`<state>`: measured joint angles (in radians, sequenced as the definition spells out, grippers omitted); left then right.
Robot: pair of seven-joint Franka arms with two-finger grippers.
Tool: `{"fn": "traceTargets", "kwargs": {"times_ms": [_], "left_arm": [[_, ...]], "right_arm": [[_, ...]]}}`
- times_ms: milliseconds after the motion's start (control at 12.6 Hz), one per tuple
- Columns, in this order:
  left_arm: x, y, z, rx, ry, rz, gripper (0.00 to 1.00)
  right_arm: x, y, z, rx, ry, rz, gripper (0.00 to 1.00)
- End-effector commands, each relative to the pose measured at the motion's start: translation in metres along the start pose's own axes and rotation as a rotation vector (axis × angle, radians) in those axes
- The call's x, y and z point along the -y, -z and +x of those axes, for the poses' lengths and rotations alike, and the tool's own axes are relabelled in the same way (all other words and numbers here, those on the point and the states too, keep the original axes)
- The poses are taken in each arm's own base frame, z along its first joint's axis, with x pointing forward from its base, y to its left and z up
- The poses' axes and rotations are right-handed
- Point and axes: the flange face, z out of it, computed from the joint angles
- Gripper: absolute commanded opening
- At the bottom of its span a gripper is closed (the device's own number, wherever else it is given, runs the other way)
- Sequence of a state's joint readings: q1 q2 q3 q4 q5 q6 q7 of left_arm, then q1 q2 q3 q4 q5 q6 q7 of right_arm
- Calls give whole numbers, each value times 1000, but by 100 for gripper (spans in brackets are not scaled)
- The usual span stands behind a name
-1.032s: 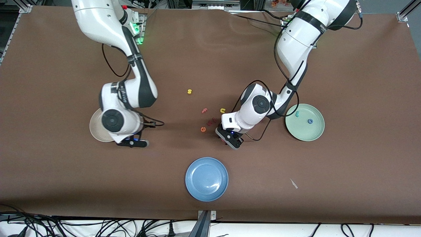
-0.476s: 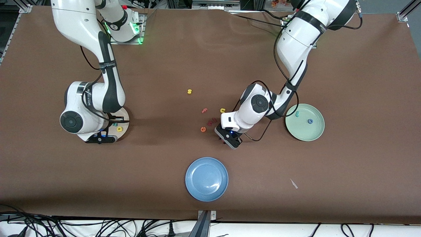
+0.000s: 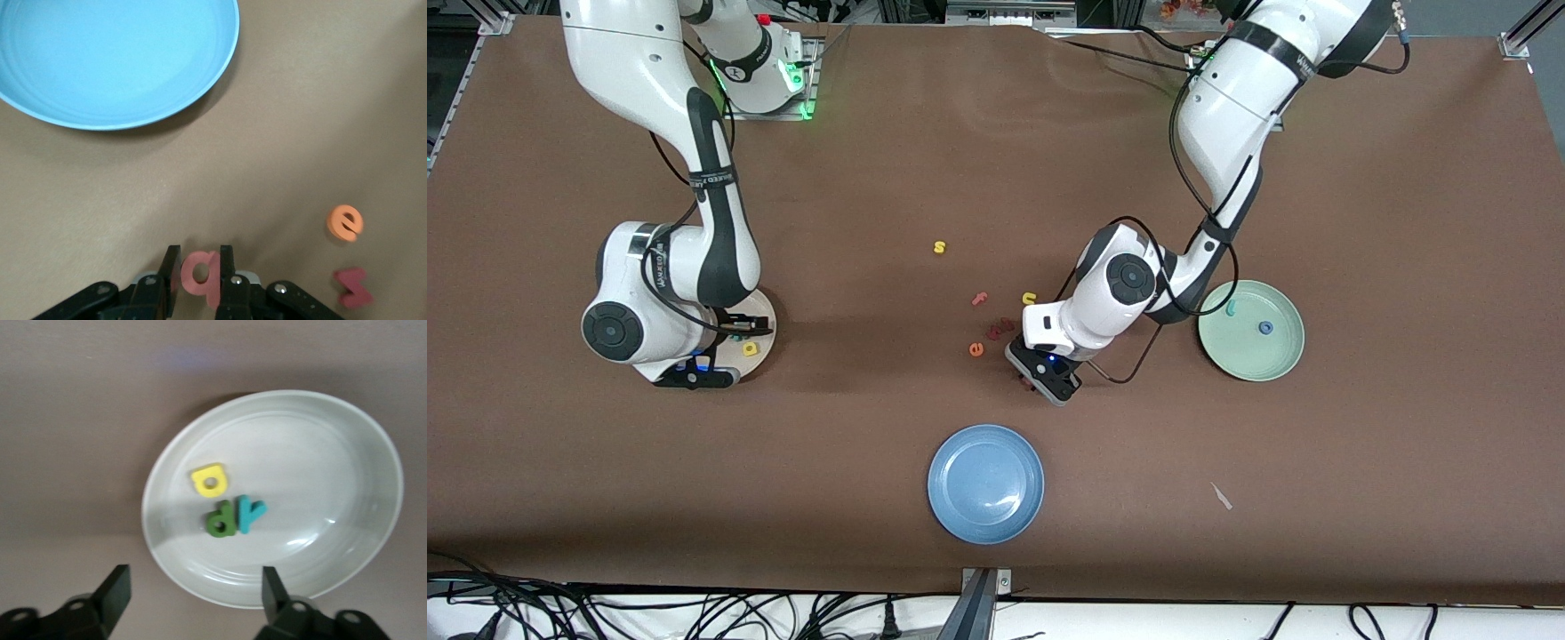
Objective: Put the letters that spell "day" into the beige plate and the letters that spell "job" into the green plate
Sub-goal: 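Carry pink q and green d to the green and white plates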
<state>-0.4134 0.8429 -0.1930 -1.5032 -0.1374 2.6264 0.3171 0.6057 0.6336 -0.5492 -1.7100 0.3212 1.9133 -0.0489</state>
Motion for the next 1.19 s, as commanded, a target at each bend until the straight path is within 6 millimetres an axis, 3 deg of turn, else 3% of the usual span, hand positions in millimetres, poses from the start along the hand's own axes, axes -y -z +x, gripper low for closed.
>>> {"fn": "traceTargets", "kwargs": {"times_ms": [0, 79, 238, 476, 714, 873, 1111], "left_arm": [[16, 59, 7, 76, -7, 8, 16], [24, 76, 6, 108, 3, 2, 16], [53, 110, -5, 166, 12, -5, 16], [98, 143, -45, 212, -86, -12, 16], [134, 158, -93, 251, -165, -26, 16], [154, 160, -133, 288, -202, -49, 16], [187, 157, -183, 334, -231, -73, 17]], "right_arm": [[8, 11, -2, -1, -10, 39, 100], [13, 16, -3, 2, -20, 41, 100], [42, 34, -14, 43, -52, 34, 100], [68, 65, -25, 91, -110, 17, 100], [81, 89, -38, 108, -76, 0, 100], [80, 118, -57, 63, -17, -53, 100], [73, 140, -78, 50, 56, 10, 100]]}}
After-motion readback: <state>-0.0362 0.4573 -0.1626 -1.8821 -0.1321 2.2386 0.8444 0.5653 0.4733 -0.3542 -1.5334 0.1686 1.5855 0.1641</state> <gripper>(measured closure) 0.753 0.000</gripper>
